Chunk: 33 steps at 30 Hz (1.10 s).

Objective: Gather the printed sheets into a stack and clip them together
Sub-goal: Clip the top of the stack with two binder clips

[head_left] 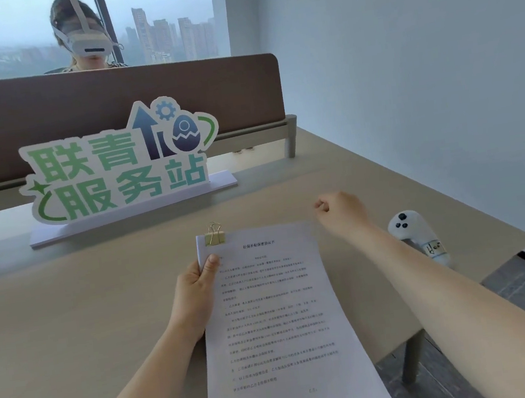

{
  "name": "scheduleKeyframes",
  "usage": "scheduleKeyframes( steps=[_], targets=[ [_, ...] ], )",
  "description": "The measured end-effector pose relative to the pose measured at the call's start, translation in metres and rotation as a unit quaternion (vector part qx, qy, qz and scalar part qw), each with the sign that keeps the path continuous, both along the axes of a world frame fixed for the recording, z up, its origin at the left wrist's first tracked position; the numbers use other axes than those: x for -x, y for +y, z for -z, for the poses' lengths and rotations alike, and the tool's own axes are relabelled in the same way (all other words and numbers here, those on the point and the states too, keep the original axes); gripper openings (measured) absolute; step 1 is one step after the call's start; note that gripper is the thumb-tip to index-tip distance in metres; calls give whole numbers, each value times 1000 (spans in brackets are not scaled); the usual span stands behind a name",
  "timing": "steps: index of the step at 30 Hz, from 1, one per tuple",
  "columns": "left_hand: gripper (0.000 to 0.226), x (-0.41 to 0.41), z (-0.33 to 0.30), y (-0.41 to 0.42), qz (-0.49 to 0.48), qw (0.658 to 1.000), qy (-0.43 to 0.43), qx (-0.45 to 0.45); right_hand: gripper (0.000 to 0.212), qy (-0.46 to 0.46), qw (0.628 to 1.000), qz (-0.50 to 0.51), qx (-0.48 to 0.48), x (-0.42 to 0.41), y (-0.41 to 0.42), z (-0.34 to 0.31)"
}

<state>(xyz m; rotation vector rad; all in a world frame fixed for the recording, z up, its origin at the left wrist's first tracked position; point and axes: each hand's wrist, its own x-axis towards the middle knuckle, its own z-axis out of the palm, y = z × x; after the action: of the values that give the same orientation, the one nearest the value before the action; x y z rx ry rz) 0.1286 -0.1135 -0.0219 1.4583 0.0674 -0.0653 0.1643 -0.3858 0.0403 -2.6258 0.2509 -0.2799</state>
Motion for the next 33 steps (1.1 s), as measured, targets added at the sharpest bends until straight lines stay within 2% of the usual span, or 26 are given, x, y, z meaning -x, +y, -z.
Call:
scheduleKeyframes(
  steps=[3,8,11,15,20,22,23,25,28,30,33],
  targets=[
    [21,-1,1,0,-5,1000,5,-14,32,45,996,42,68,12,-30,14],
    [22,-1,1,-1,-8,1000,13,-17,28,64,986,88,126,25,-54,27],
    [22,-1,1,-1,-9,999,14,-27,17,92,981,109,129,29,-62,33],
    [23,-1,0,-2,-10,999,16,-26,21,117,976,136,122,31,-67,38],
    [26,0,-1,-2,-7,1000,16,-26,14,109,975,140,132,32,-72,42],
    [26,0,-1,-3,-8,1000,13,-27,29,100,978,144,113,32,-76,45],
    [25,1,-1,-3,-9,1000,13,-25,30,94,980,144,100,33,-76,45],
    [24,2,-2,-4,-9,1000,13,-21,20,71,984,143,81,35,-75,44],
    [24,2,-2,-4,-8,1000,13,-20,15,29,991,131,-21,35,-71,40],
    [24,1,-2,-3,-9,1000,14,-22,16,13,975,111,-192,36,-63,34],
    [24,0,0,-3,-14,999,17,-32,12,29,882,77,-465,40,-47,25]
  ],
)
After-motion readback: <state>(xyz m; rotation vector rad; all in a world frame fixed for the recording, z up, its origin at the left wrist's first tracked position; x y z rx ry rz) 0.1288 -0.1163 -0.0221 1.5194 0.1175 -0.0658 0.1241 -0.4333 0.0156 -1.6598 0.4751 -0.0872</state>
